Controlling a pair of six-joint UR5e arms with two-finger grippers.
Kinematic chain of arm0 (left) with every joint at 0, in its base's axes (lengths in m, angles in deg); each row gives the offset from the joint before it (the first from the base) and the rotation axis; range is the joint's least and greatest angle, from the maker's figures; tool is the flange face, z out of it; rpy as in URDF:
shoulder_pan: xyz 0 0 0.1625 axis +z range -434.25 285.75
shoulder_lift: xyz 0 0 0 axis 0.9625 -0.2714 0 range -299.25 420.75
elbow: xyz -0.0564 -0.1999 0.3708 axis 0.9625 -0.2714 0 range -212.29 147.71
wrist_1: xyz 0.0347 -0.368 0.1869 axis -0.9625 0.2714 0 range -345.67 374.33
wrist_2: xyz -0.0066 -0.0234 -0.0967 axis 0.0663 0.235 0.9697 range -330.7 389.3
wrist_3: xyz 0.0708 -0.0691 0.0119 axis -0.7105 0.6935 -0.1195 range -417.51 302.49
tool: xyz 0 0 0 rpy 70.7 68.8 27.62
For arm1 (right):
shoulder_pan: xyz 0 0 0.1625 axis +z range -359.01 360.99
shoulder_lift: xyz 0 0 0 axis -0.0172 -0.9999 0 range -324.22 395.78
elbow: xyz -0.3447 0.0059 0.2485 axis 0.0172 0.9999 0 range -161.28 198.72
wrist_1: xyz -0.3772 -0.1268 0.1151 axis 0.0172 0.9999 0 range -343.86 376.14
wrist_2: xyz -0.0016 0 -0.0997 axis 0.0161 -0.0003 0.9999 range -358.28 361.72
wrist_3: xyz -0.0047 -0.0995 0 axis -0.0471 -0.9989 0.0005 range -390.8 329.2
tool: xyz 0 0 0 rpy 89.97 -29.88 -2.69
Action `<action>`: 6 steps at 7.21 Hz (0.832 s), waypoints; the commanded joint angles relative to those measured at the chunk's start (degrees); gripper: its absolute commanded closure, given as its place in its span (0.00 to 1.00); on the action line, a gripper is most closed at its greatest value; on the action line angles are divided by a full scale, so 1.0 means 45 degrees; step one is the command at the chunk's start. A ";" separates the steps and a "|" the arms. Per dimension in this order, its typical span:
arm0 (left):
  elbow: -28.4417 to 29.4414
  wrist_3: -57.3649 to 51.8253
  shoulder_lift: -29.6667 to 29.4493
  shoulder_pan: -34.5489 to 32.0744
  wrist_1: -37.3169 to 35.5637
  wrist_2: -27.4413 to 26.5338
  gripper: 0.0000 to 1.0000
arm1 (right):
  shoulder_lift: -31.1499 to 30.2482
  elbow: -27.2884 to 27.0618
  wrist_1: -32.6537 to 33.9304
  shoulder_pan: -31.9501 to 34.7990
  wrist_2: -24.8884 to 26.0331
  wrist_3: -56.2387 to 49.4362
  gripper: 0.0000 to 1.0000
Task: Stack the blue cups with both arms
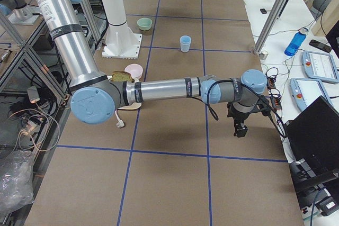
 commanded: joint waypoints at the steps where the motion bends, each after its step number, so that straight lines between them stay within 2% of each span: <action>1: 0.0105 0.0122 0.0010 -0.0044 0.0026 -0.0015 0.01 | -0.0473 -0.0194 0.0014 0.0080 -0.0503 0.0010 0.00; 3: 0.0125 0.0162 -0.0029 -0.0025 0.0026 -0.0015 0.01 | -0.1158 -0.0954 -0.0220 0.0120 -0.0547 -0.0028 0.00; 6: 0.0125 0.0162 -0.0029 -0.0025 0.0026 -0.0015 0.01 | -0.1159 -0.1035 -0.0299 0.0100 -0.0488 0.0186 0.00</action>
